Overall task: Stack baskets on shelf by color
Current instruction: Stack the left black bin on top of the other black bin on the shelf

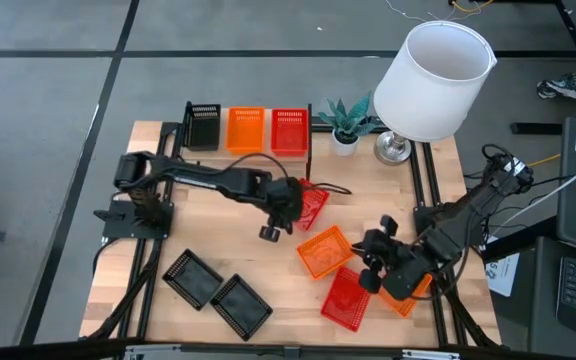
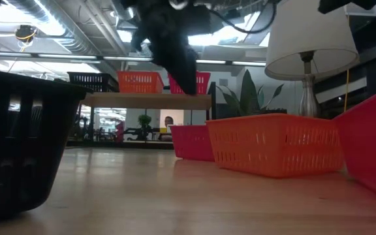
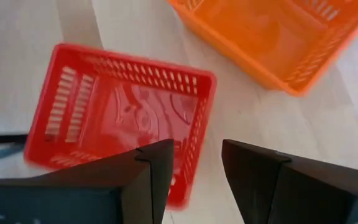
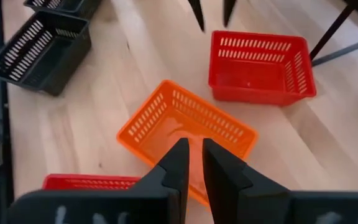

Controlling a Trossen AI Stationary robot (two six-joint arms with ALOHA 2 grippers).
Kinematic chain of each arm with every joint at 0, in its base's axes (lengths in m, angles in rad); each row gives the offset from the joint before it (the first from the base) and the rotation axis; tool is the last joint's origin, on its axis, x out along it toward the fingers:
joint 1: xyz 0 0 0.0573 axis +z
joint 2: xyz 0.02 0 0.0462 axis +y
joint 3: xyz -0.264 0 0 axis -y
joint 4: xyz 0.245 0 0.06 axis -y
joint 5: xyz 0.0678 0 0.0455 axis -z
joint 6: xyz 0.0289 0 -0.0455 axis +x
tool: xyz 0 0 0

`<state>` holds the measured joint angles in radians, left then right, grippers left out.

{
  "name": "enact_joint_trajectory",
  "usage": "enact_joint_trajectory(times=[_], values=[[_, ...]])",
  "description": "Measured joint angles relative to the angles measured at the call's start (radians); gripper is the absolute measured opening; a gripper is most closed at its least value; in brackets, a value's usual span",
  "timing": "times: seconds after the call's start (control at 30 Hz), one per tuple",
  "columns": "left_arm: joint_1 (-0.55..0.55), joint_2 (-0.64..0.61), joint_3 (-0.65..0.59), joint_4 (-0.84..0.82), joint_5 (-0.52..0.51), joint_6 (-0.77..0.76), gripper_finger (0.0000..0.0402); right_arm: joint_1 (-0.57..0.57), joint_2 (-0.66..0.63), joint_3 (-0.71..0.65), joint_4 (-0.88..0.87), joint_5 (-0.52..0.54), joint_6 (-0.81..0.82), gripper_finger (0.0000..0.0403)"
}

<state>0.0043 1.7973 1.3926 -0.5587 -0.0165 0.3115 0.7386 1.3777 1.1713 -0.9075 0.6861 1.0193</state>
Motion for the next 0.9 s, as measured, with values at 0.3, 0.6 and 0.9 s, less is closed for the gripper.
enact_joint_trajectory(times=[0.3,0.6,0.9], values=[[0.0,0.078,0.002,0.012,-0.007,0.062,0.013,0.012,0.0,0.0,0.008,0.002,0.028,0.0045],[-0.121,0.1,0.011,0.077,-0.007,0.066,0.013,0.012,0.0,0.0,0.002,0.003,0.024,0.0045],[-0.279,0.13,0.032,0.131,-0.013,0.143,0.013,0.011,0.0,0.0,-0.004,0.003,0.023,0.0045]])
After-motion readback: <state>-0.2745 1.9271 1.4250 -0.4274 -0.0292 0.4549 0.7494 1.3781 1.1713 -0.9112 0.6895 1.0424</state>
